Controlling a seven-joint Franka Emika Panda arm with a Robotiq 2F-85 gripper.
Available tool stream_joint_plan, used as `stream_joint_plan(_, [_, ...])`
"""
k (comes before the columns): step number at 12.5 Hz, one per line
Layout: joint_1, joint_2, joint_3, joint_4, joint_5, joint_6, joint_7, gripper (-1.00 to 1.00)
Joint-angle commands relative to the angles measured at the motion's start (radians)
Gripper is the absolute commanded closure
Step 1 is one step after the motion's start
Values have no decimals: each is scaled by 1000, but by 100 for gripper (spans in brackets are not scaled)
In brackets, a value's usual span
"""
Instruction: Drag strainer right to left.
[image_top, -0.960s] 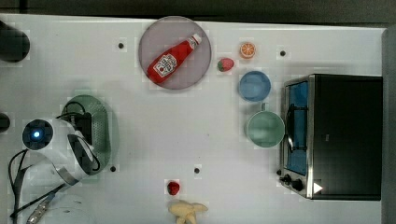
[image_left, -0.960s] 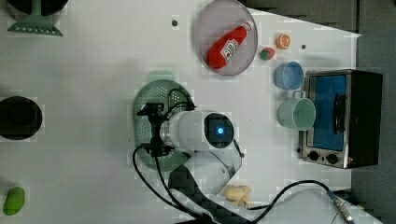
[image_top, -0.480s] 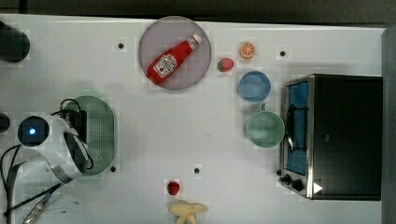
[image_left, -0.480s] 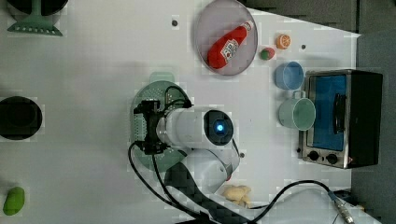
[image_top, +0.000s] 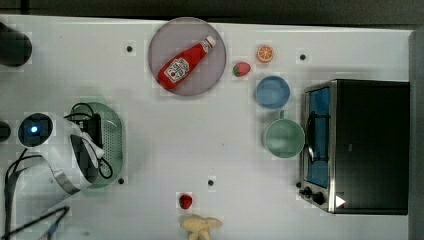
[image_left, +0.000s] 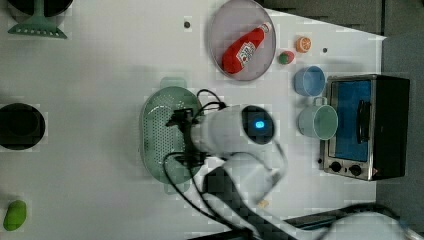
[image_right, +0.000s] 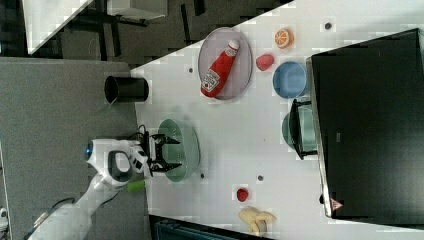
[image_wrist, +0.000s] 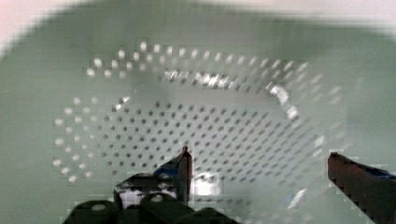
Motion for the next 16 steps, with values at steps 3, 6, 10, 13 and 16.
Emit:
stream_joint_plan(3, [-32, -368, -254, 64, 2, -236, -422, -100])
stream_joint_plan(6, [-49, -541, -423, 65, -31, -424, -676, -100])
stream_joint_plan(10, [-72, -707, -592, 64, -220, -603, -1054, -100])
stream_joint_plan(13, [-73, -775, -641, 62, -296, -661, -1086, -100])
stream_joint_plan(16, [-73, -775, -641, 62, -295, -665, -1086, -100])
